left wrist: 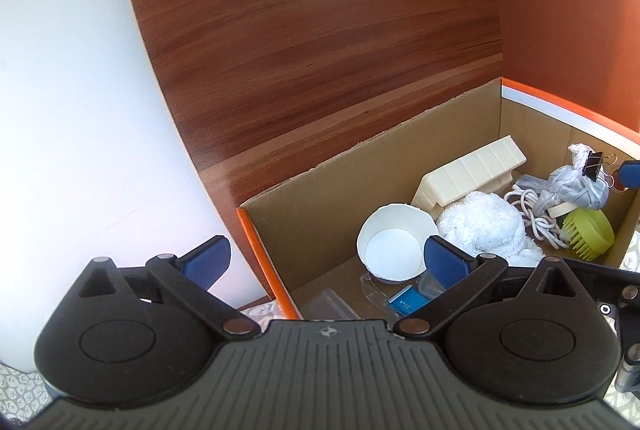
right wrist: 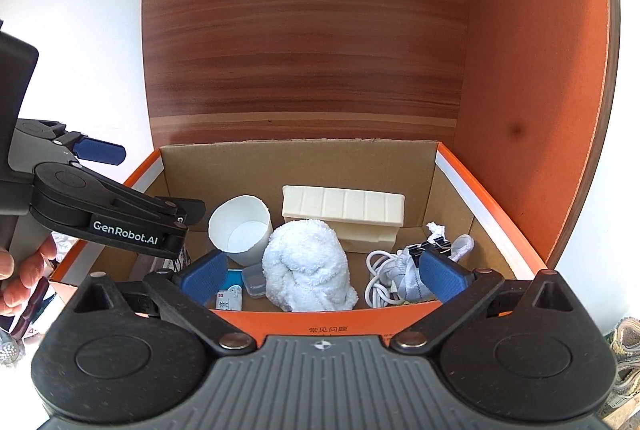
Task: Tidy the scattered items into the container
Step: 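Withdraw both tools from the box back to the pile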
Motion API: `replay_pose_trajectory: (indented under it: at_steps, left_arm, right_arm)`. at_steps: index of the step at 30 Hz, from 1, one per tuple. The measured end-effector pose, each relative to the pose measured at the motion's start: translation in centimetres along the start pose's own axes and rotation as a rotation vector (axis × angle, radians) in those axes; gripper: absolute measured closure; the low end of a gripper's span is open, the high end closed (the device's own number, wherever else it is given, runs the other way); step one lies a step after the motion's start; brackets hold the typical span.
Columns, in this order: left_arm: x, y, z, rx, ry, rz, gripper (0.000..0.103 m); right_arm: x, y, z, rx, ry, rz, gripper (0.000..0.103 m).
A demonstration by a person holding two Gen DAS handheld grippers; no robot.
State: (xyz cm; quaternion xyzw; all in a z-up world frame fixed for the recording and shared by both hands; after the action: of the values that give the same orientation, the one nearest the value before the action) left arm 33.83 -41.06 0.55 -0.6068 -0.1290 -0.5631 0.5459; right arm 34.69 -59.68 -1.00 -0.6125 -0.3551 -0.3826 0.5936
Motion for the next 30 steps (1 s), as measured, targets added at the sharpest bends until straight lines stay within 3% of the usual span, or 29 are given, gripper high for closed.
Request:
replay_pose_trajectory:
  at_steps: [4, 21, 30]
  left_arm:
    - [0.2, 0.7, -1.0, -0.016, -0.008, -0.014, 0.0]
    - [-1.9, -2.7, -0.8, -0.096, -0.091, -0.044, 0.0]
    - [-3.4, -4.3, -0.7, -0.081, -0.115, -0.076, 0.0]
  right_arm:
    - [-0.3, -0.9, 0.7, 0.023, 0.025, -0.012, 0.0]
    - [-1.5, -4.9, 2.4, 0.093, 0.148, -0.055, 0.0]
    - [-2.5, -7.0, 3.9, 0.109, 0.15, -0.078, 0.0]
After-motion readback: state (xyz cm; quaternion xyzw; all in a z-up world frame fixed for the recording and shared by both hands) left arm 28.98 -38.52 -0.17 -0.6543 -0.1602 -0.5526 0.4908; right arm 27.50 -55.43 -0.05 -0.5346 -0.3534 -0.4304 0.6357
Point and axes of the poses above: each gripper's, at about its wrist camera, not at the fingertips, and y roughly the way its jaws point, z to its left, x to its top, the point moved 5 cm from there along y, roughly the way its jaws point
